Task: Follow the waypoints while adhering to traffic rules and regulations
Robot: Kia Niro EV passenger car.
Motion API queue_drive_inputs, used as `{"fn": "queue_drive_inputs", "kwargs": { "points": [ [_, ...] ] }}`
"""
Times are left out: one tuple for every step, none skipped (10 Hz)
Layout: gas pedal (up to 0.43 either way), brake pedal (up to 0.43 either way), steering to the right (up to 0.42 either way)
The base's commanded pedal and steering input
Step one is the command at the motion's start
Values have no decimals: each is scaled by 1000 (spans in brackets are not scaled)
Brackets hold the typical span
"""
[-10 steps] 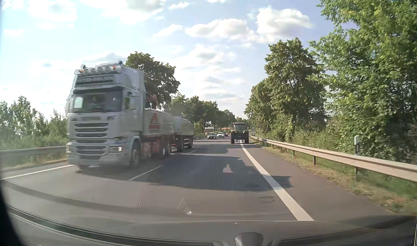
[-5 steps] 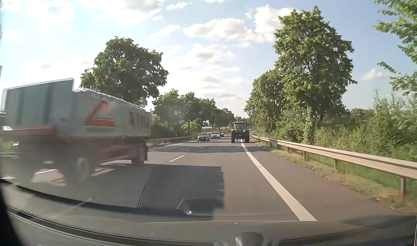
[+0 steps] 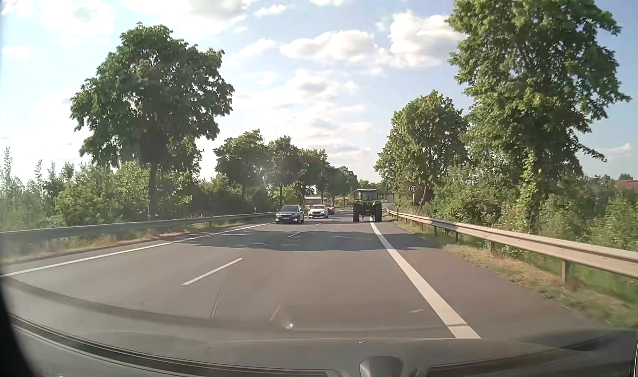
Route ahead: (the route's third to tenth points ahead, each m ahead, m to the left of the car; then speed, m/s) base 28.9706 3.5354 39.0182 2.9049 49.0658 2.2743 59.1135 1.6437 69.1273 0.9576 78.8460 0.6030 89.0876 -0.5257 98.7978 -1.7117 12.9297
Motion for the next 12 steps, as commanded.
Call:
{"fn": "queue_drive_inputs", "kwargs": {
  "points": [
    [150,6,5],
    [138,6,4],
    [118,6,4],
    [118,6,4],
    [118,6,4],
    [118,6,4],
    [110,6,4],
    [110,6,4],
    [110,6,4],
    [110,6,4],
    [110,6,4],
    [110,6,4]
  ]
}}
